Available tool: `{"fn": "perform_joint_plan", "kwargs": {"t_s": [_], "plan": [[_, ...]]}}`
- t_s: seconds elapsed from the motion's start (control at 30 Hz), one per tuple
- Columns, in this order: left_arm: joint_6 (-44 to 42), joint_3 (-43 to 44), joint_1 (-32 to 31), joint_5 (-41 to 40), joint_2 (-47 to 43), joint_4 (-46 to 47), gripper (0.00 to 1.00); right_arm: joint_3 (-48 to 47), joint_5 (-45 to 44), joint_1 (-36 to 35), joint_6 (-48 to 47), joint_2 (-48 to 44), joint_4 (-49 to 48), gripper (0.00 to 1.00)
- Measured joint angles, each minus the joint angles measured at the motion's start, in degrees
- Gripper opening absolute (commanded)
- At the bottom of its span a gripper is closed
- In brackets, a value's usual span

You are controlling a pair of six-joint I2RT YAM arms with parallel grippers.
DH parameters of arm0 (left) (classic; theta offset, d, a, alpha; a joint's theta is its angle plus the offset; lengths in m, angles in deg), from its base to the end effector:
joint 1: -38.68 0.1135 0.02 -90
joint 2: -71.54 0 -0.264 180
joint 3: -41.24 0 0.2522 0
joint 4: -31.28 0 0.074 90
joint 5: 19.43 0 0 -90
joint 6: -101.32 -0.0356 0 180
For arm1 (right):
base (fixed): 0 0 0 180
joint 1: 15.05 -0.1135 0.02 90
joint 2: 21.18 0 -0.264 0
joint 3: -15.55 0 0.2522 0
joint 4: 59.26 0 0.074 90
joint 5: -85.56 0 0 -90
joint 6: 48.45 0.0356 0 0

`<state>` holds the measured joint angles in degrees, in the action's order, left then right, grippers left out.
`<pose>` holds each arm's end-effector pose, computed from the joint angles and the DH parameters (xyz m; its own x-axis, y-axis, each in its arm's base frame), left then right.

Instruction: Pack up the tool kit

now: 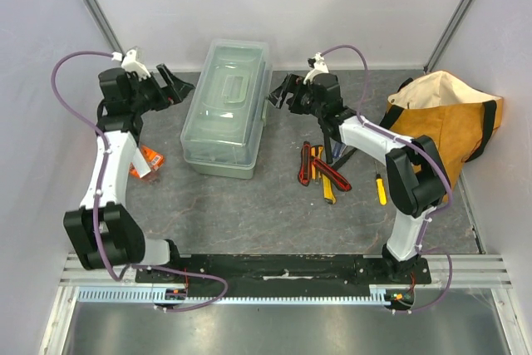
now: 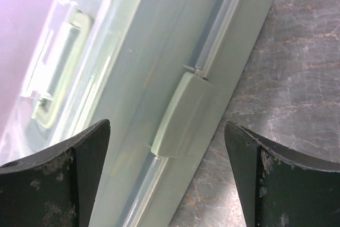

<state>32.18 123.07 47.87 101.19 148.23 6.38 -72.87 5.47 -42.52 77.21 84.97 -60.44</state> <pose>0.3078 0.0314 0.3576 -0.4314 -0.3802 -0.8181 0.1949 0.8461 -0.4960 0.3860 0.2076 0.2592 -0.5556 0.3584 -0.7503 -0.3408 0.7249 0.5987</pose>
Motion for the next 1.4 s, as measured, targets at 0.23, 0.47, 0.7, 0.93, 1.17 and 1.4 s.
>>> {"fn": "perform_joint_plan", "kwargs": {"t_s": [0.23,0.47,0.7,0.93,1.17,1.4], "plan": [[4.52,4.68,0.0,7.48,15.69,2.34,0.79,-0.09,4.96,0.72,5.25,-0.44,-2.16,0.86],[6.84,4.46,0.02,14.05,18.47,2.97,0.79,0.87,6.23,1.9,10.34,-0.42,-3.89,0.94],[7.19,-0.94,0.17,15.69,15.85,6.99,0.78,4.39,11.89,5.73,20.24,4.7,-15.87,0.98],[8.24,-5.9,-0.59,16.37,11.61,8.39,0.78,6.36,16.11,6.19,34.36,14.84,-31.12,0.98],[9.22,-7.63,-0.92,16.46,10.01,8.7,0.78,5.99,18.21,5.64,46.69,21.11,-44.54,0.98],[9.77,-8.74,-0.7,15.45,9.16,9.6,0.78,-0.35,21.68,5.33,55.56,29.81,-53.22,0.95]]}}
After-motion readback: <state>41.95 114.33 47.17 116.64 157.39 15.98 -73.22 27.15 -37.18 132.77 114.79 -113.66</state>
